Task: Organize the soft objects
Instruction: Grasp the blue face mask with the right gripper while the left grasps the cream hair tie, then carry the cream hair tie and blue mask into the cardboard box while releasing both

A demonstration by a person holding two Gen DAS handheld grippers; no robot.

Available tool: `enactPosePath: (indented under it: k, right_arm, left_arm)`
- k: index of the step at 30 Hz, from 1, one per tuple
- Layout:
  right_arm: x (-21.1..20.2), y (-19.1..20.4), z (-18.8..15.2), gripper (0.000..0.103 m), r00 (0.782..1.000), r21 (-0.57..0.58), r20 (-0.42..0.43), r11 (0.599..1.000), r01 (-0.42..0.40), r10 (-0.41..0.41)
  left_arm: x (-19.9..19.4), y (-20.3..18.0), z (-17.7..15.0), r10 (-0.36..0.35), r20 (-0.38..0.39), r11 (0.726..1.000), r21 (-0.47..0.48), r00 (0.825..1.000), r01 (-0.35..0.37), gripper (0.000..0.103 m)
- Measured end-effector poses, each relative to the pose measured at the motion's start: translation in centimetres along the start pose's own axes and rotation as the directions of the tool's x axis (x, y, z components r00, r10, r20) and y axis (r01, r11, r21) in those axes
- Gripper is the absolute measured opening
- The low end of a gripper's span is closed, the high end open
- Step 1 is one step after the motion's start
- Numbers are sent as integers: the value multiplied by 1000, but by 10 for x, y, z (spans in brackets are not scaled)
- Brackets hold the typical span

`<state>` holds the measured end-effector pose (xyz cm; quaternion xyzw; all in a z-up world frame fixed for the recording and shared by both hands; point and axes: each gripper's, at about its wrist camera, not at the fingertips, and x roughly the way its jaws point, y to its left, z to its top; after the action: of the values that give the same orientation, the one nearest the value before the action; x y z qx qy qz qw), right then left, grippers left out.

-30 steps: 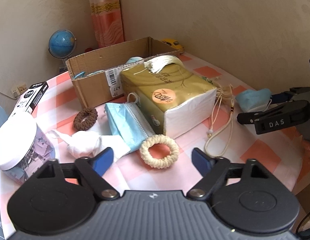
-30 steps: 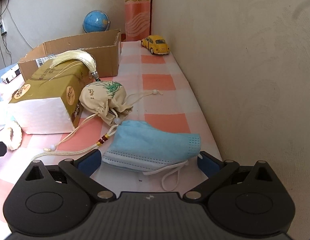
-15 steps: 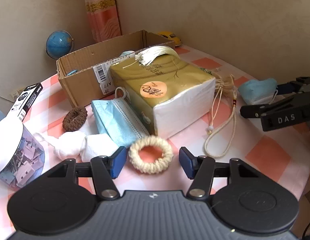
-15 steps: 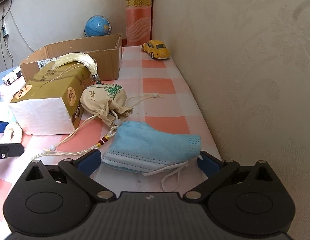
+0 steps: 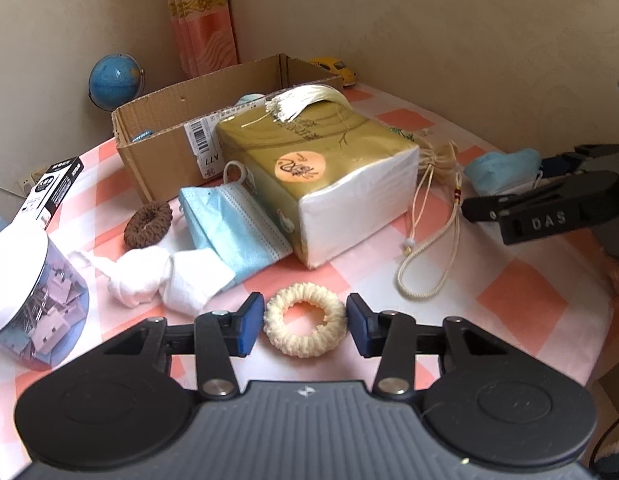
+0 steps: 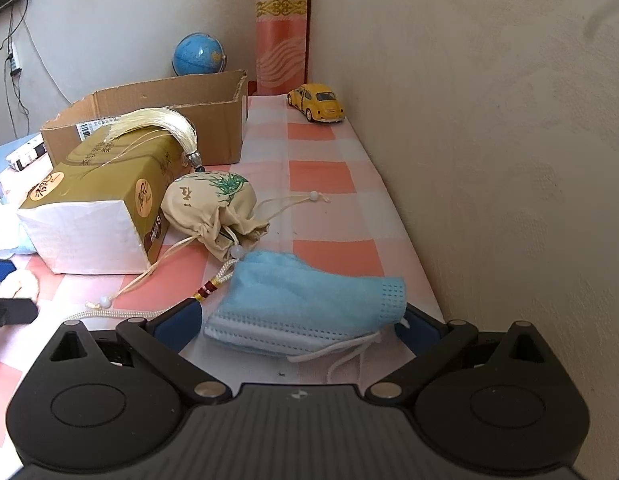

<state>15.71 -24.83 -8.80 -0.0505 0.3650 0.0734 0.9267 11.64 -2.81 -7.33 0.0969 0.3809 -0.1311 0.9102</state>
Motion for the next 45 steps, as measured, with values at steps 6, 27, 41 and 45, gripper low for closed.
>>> enactPosePath:
  k: [6, 27, 41, 45]
  right_arm:
    - [2, 0, 5, 103, 1000, 0, -25, 1000, 7, -7]
    - [1, -3, 10, 91, 999, 46, -31, 999, 26, -24]
    - [-24, 0, 12, 85, 1000, 22, -20, 1000, 14, -13]
    - [-39, 1, 15, 85, 999, 19, -9, 999, -45, 45]
  left_arm:
    - [-3, 1, -2, 10, -1, 1000, 2, 1000, -10, 46]
    - [-4, 7, -6, -5, -3, 1000, -5, 1000, 5, 55]
    - [-20, 12, -3, -72, -41, 997, 24, 997, 73, 38]
    - [-31, 21, 6, -114, -56, 993, 16, 992, 115, 38]
